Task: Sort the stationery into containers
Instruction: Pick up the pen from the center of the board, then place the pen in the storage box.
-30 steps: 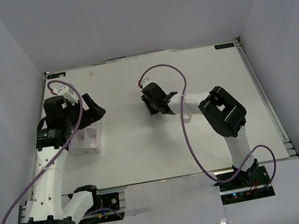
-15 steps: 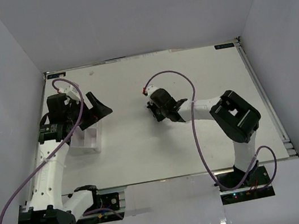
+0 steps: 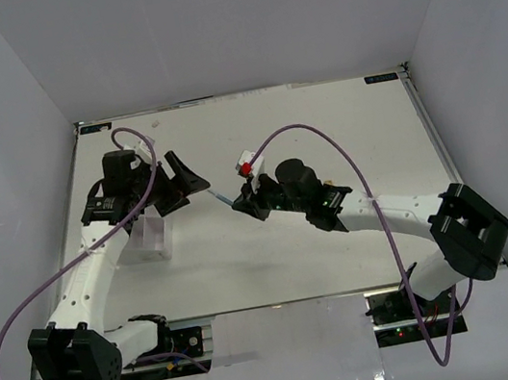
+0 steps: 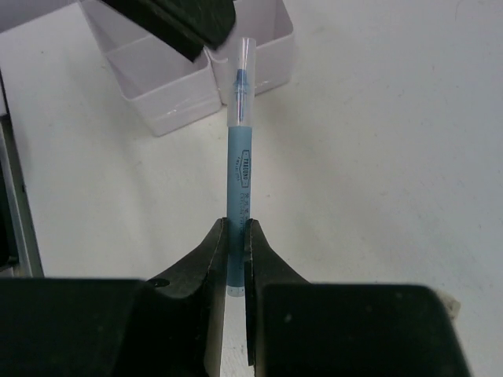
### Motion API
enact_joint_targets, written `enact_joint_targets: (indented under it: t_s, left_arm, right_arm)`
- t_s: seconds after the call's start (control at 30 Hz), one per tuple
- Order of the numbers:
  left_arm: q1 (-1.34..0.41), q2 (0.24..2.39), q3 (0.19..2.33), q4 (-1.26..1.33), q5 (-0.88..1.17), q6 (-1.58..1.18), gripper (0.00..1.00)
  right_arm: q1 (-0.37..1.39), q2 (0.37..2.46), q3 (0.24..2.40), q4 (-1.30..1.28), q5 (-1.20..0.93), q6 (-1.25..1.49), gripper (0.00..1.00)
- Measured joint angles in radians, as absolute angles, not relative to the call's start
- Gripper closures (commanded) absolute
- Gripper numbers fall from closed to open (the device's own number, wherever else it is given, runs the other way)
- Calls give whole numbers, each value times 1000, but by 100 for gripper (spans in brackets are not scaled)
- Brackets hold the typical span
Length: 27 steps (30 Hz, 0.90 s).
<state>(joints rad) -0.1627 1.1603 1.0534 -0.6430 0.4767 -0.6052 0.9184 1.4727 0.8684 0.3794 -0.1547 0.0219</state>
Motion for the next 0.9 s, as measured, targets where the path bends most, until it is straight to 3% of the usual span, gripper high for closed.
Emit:
enact_joint_targets:
  t_s: [0.17,0.4,0.6,0.7,0.73,0.83,0.9]
  left_arm:
    - [-246,1186,1064,-632,451,-641,26]
    - [-275,1190,1073,-620,425,-673,66]
    - [-285,1185,1080,-606,422,-693,90]
    - [-286,1179,1080,-605,413,-693,94]
    - [-287,1177,1080,-606,404,-689,94]
    - [-287,1163,1080,-612,353,-680,96]
    - [-287,1146,1080,-628,292,-672,96]
  right_arm:
    - [932,1459,868,418,-187,22,92]
    - [938,1459,868,439,-195,25,92]
    - [942,1459,867,448,-191,34,90]
    - [943,1457,867,452,-190,40,64]
    - [943,1455,867,451,-190,42,47]
    - [944,1436,860,445,-174,51,13]
    - [944,1410,846,432,-152,52,6]
